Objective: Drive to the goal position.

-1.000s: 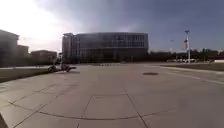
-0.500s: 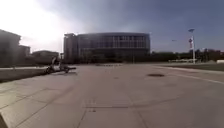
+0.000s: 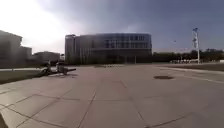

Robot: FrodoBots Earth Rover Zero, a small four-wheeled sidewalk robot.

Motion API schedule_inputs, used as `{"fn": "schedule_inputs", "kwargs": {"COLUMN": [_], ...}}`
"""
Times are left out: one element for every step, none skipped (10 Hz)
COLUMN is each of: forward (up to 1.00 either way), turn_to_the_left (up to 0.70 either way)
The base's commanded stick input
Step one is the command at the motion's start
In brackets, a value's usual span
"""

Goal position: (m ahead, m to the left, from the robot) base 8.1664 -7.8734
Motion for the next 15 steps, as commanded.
{"fn": "schedule_inputs", "kwargs": {"forward": [1.0, 1.0, 1.0, 1.0, 1.0, 1.0, 1.0, 1.0, 1.0, 1.0, 1.0, 1.0, 1.0, 1.0, 1.0], "turn_to_the_left": [0.01, 0.01, 0.01, 0.01, 0.01, 0.01, 0.01, 0.01, -0.05, -0.33, -0.35, -0.37, -0.38, -0.39, -0.3]}}
